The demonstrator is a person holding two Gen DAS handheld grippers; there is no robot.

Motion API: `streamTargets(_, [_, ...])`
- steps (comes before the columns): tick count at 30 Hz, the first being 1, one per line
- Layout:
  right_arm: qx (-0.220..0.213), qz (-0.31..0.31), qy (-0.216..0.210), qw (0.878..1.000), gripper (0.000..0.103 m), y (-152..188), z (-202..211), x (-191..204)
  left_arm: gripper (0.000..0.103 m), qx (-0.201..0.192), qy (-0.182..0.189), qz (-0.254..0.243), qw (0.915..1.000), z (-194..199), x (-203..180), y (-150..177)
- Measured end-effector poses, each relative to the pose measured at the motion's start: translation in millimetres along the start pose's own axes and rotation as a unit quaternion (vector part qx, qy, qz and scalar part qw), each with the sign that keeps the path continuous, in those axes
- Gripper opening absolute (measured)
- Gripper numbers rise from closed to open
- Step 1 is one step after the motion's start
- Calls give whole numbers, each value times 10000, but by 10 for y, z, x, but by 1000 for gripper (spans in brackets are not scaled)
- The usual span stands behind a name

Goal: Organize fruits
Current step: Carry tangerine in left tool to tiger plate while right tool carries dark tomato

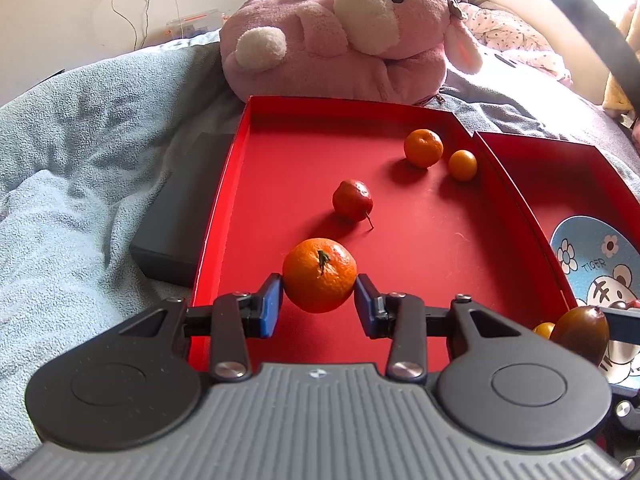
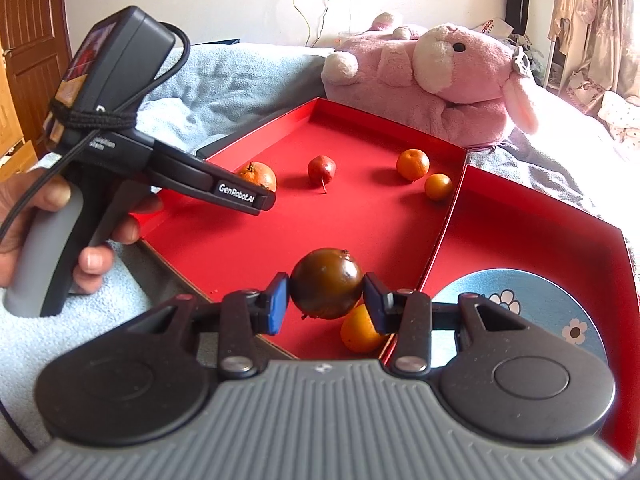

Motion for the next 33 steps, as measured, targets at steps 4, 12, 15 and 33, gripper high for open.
streamTargets(4, [-51,-68,29,10000,44,3,45,-71,45,-2,-22,-11,10000,-2,-2,3])
streamTargets(12, [-74,-299,221,9993,44,99,131,-372,45,33,-60,-35,10000,-16,4,11])
streamTargets(15, [-60,-419,345,9985,44,165,161,-536,45,22,-76,-68,9999,-10,-4,8])
streamTargets(33, [102,-876,859,9924,44,581,226,-1241,45,-142,-76,-407,9990,124,-246,-75])
Point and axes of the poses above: each gripper's, at about its wrist camera, not at the fingertips, and z roughly against the way its jaws point, x to its left, y to its underside, the point moved 9 cm from there along -z, roughly the way its jaws point, and after that the axes turned 6 degrees about y, right-handed, at the moved point
